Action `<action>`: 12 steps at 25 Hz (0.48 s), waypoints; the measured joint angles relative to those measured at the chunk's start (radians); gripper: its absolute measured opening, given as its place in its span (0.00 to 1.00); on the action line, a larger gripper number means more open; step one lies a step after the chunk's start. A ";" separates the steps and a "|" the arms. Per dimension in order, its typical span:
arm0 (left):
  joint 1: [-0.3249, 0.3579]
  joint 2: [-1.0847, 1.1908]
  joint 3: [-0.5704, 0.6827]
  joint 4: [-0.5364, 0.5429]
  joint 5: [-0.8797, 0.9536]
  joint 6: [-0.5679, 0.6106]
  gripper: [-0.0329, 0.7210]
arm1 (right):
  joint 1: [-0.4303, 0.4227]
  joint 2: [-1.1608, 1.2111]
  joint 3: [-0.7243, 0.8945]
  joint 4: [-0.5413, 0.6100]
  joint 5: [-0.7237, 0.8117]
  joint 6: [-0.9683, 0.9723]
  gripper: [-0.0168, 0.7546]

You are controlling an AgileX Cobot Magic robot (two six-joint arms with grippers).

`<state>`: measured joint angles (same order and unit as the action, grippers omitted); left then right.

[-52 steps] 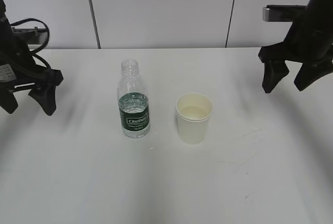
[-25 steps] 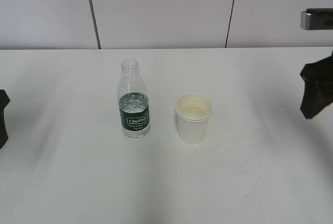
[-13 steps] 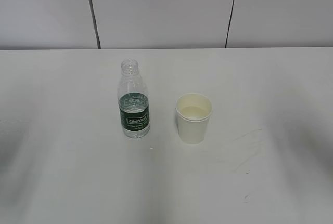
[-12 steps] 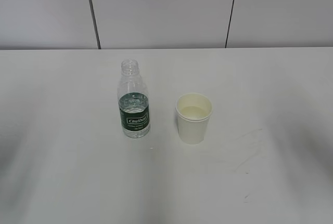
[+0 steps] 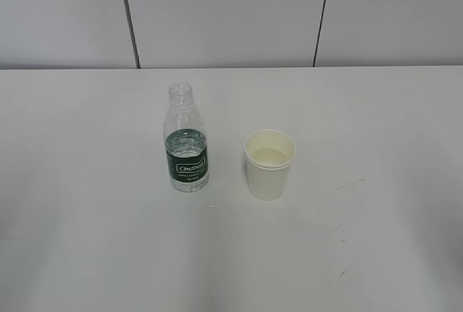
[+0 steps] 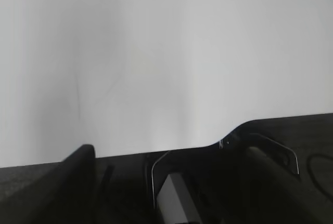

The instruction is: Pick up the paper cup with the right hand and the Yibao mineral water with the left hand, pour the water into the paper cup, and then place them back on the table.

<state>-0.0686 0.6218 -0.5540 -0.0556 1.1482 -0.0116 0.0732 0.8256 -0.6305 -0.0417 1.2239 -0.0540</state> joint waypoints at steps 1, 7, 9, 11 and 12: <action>0.000 -0.029 0.006 0.000 -0.001 0.000 0.74 | 0.000 -0.035 0.023 -0.015 0.000 0.000 0.79; 0.000 -0.221 0.027 0.004 -0.030 0.000 0.74 | 0.000 -0.238 0.104 -0.045 -0.007 0.000 0.79; 0.000 -0.280 0.036 0.004 -0.041 0.000 0.74 | 0.000 -0.301 0.104 -0.046 -0.009 0.000 0.79; 0.000 -0.338 0.041 0.005 -0.044 0.000 0.74 | 0.000 -0.369 0.106 -0.047 -0.009 0.000 0.79; 0.000 -0.369 0.041 0.005 -0.044 0.000 0.74 | 0.000 -0.403 0.106 -0.047 -0.009 0.000 0.79</action>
<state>-0.0686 0.2531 -0.5133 -0.0506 1.1037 -0.0116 0.0732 0.4230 -0.5244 -0.0890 1.2152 -0.0540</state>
